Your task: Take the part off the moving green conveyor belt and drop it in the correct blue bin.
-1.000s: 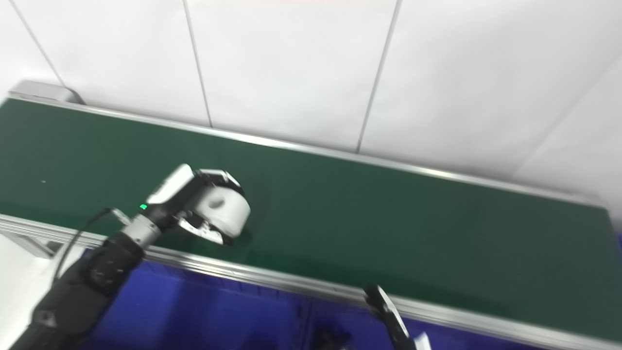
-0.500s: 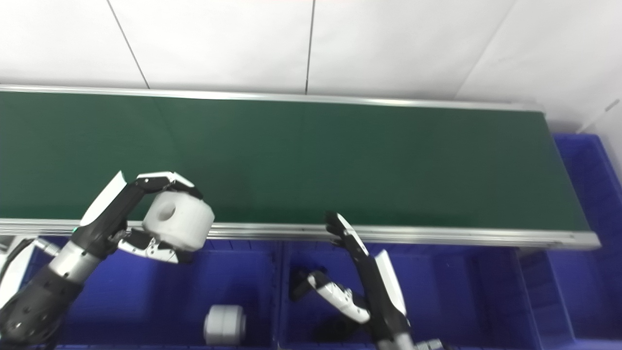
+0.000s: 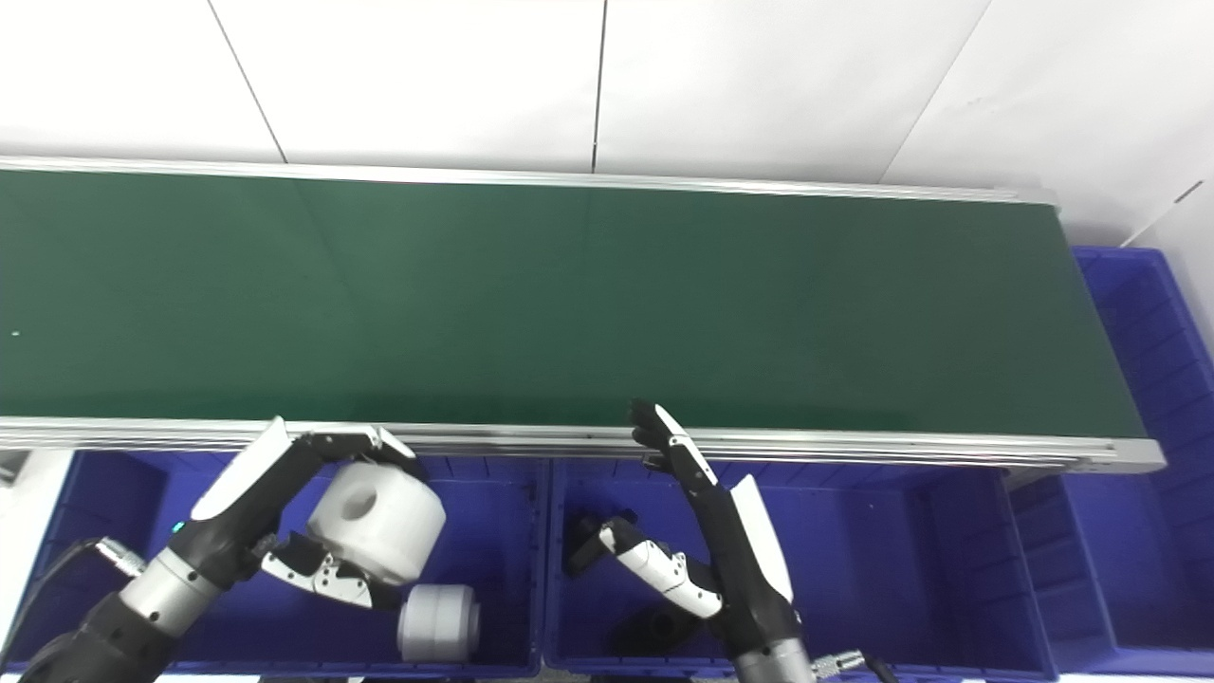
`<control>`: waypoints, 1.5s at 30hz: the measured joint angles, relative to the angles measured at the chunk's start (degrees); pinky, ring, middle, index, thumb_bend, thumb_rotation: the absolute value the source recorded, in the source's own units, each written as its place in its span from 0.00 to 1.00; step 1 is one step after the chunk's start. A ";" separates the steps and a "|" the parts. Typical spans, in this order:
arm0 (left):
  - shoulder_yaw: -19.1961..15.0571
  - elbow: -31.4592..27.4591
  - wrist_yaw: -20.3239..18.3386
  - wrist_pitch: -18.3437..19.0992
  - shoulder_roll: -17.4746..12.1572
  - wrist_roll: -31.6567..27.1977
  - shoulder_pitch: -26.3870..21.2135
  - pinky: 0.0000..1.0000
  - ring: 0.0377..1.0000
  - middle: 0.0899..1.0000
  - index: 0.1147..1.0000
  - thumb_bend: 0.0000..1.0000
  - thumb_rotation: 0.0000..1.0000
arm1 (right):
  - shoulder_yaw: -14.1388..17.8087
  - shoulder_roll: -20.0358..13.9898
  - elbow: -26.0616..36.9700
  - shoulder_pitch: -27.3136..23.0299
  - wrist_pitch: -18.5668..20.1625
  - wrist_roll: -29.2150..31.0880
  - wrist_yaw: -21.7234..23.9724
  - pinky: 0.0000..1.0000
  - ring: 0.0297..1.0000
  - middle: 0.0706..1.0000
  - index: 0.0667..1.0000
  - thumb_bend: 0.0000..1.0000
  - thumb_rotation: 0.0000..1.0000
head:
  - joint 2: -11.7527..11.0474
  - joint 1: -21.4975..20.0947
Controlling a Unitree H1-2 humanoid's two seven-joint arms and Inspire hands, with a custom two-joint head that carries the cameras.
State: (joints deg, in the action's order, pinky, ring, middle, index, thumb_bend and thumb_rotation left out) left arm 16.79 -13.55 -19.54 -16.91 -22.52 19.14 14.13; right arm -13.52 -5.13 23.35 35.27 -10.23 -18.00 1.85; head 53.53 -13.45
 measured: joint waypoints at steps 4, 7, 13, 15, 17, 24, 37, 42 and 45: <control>0.64 -0.04 -1.76 3.98 -0.01 3.30 -0.12 0.42 0.39 0.47 0.45 0.50 0.00 | 0.16 -0.03 0.00 0.00 0.04 -0.08 0.00 0.80 0.87 0.89 0.91 0.77 0.82 | -0.18 0.44; 1.32 -0.27 -2.88 7.48 -0.01 7.06 -0.46 0.47 0.40 0.49 0.44 0.50 0.00 | 0.25 -0.12 0.00 0.00 0.05 -0.35 0.00 0.80 0.86 0.89 0.91 0.77 0.82 | -0.27 0.53; 4.18 -1.76 -7.22 16.10 0.00 15.92 -1.79 0.63 0.73 0.77 0.67 0.59 0.07 | 0.26 -0.19 -0.01 -0.07 0.06 -0.32 0.01 0.80 0.87 0.89 0.91 0.77 0.81 | -0.44 0.62; 5.19 -2.09 -9.68 19.09 -0.04 18.71 -2.45 0.63 0.75 0.81 0.76 0.62 0.12 | 0.23 -0.19 -0.01 -0.08 0.06 -0.24 0.01 0.80 0.87 0.89 0.91 0.77 0.81 | -0.53 0.62; 5.86 -2.77 -11.54 20.92 -0.10 20.11 -2.81 0.65 0.78 0.86 0.84 0.64 0.19 | 0.22 -0.19 -0.01 -0.08 0.06 -0.15 0.01 0.81 0.87 0.89 0.91 0.77 0.81 | -0.62 0.70; 3.18 -3.68 -11.58 19.85 0.06 9.10 -2.62 0.82 0.92 0.98 0.94 0.77 0.29 | 0.01 -0.39 0.01 -0.03 1.28 -0.39 1.01 0.81 0.88 0.91 0.93 0.77 0.78 | -0.70 0.18; -0.49 -1.88 -10.89 12.60 6.55 -21.79 2.36 0.91 0.95 0.98 0.99 0.89 0.49 | 0.06 -0.75 1.41 1.16 4.01 -1.46 2.26 0.82 0.89 0.92 0.94 0.75 0.68 | -0.97 -0.53; -0.84 0.65 -9.40 8.66 7.51 -22.35 2.98 0.92 0.96 0.99 0.99 0.90 0.49 | 0.06 -0.87 1.65 1.87 5.07 -1.85 2.62 0.82 0.89 0.92 0.94 0.74 0.66 | -1.41 -0.44; -0.76 0.74 -8.72 7.40 7.51 -22.12 3.14 0.93 0.97 1.00 1.00 0.90 0.48 | 0.07 -0.88 1.92 1.90 5.18 -1.86 2.76 0.83 0.89 0.92 0.94 0.74 0.65 | -1.58 -0.09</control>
State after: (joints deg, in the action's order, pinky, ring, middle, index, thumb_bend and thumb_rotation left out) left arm 16.03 -12.81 -28.26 -9.51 -15.01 -2.98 17.27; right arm -13.44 -6.01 25.27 37.17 -5.05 -19.86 4.61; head 51.95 -13.54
